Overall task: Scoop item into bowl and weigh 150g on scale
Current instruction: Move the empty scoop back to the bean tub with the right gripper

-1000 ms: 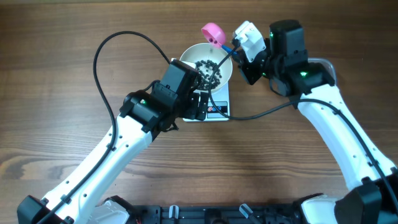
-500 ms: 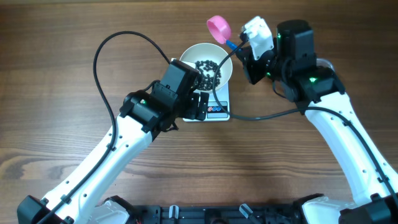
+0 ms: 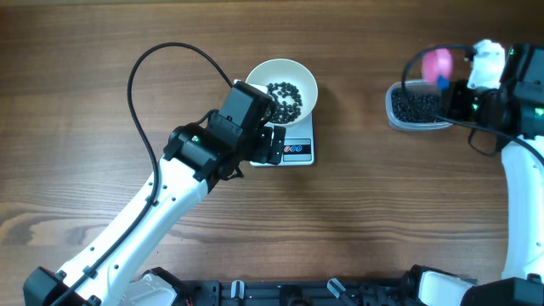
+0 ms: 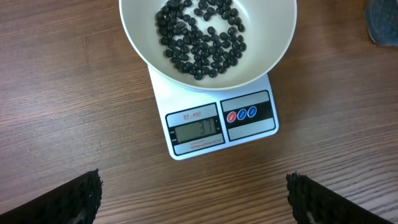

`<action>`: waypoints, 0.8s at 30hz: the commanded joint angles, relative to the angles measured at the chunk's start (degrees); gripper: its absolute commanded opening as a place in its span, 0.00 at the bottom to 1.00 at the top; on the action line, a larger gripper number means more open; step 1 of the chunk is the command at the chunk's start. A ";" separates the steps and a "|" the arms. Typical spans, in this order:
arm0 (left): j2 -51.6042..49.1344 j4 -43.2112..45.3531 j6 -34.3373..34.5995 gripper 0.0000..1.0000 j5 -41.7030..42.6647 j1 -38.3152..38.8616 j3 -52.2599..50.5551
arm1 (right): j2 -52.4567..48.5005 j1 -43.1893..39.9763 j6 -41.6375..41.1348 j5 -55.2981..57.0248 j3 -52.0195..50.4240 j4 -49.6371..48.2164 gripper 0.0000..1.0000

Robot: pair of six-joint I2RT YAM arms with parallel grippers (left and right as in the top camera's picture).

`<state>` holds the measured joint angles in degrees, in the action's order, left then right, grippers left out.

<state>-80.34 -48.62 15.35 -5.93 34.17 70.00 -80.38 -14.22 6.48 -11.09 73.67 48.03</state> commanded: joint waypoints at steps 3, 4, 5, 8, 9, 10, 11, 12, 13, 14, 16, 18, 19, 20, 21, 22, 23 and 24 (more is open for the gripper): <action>0.94 -0.04 0.50 1.00 0.50 0.22 -0.46 | -2.95 -0.22 -0.52 11.47 0.94 2.99 0.04; 0.94 -0.04 0.50 1.00 0.50 0.22 -0.46 | -3.82 -0.22 -1.25 11.08 0.94 3.48 0.04; 0.94 -0.02 0.50 1.00 0.50 0.22 -0.46 | -4.59 -0.22 -1.97 11.06 0.90 3.72 0.04; 0.94 -0.04 0.50 1.00 0.50 0.22 -0.46 | -6.97 -0.22 -2.21 10.95 0.90 3.93 0.04; 0.94 -0.04 0.50 1.00 0.50 0.22 -0.46 | -7.74 -0.22 -2.16 10.19 0.90 3.87 0.04; 0.94 -0.04 0.50 1.00 0.50 0.22 -0.46 | -8.33 -0.22 -2.16 9.01 0.90 3.87 0.04; 0.94 -0.04 0.50 1.00 0.50 0.22 -0.46 | -8.94 -0.22 -2.12 7.02 0.90 3.87 0.04; 0.94 -0.04 0.50 1.00 0.50 0.22 -0.46 | -9.35 -0.22 -2.16 5.53 0.90 3.76 0.04; 0.94 -0.04 0.50 1.00 0.50 0.22 -0.46 | -10.05 -0.22 -2.12 3.87 0.87 3.61 0.04; 0.94 -0.02 0.50 1.00 0.50 0.22 -0.46 | -10.62 -0.22 -1.97 3.50 0.83 3.43 0.04; 0.94 -0.04 0.50 1.00 0.50 0.22 -0.46 | -12.13 -0.22 -1.97 3.50 0.83 3.39 0.04; 0.94 -0.02 0.50 1.00 0.50 0.22 -0.46 | -13.51 -0.22 -1.99 2.27 0.83 3.48 0.04; 0.94 -0.02 0.50 1.00 0.50 0.22 -0.46 | -13.92 -0.22 -1.95 -0.94 0.83 3.30 0.04; 0.94 -0.04 0.50 1.00 0.50 0.22 -0.46 | -14.05 -0.22 -1.92 -4.02 0.83 2.73 0.04; 0.94 -0.04 0.50 1.00 0.50 0.22 -0.46 | -14.05 -0.22 -1.92 -5.42 0.83 2.27 0.04; 0.94 -0.04 0.50 1.00 0.50 0.22 -0.46 | -14.03 -0.22 -1.92 -5.55 0.83 2.08 0.04; 0.94 -0.04 0.50 1.00 0.50 0.22 -0.46 | -14.05 -0.22 -1.60 -5.55 0.83 2.16 0.04; 0.94 -0.02 0.50 1.00 0.50 0.22 -0.46 | -14.03 -0.22 -0.61 -5.66 0.83 2.43 0.04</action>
<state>-80.34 -48.64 15.35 -5.93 34.17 70.00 -93.45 -14.44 5.15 -12.14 73.67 50.70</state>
